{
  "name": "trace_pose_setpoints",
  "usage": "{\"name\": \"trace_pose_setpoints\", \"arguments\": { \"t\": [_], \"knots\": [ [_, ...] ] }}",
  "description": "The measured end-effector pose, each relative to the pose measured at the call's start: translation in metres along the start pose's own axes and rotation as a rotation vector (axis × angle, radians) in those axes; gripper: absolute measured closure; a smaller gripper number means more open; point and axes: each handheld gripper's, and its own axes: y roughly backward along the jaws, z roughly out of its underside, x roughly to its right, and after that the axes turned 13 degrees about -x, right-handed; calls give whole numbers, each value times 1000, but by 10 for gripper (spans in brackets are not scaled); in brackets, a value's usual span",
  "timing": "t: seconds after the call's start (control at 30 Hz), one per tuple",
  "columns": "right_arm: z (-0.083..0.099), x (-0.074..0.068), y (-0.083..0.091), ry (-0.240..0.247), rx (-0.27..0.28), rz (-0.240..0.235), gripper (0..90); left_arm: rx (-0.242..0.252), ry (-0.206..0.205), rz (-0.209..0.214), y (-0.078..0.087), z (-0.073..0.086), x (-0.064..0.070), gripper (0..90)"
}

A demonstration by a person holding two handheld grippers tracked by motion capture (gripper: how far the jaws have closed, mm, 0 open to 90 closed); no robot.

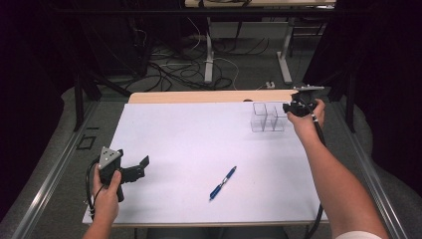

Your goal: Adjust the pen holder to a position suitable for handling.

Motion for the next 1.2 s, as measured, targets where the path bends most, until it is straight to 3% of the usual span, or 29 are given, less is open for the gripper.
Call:
{"name": "trace_pose_setpoints", "arguments": {
  "t": [0.3,0.6,1.03,1.2],
  "knots": [
    [1,8,-18,-44,-48,29,684,-6,6,6,-1,0,0,2],
    [3,11,-26,-92,-76,22,723,-11,1,5,-1,1,-1,2],
    [5,13,-33,-126,-121,35,773,-6,9,12,-1,1,-1,2],
    [5,14,-34,-148,-123,6,822,-9,12,15,-1,1,-1,2]
  ]
}}
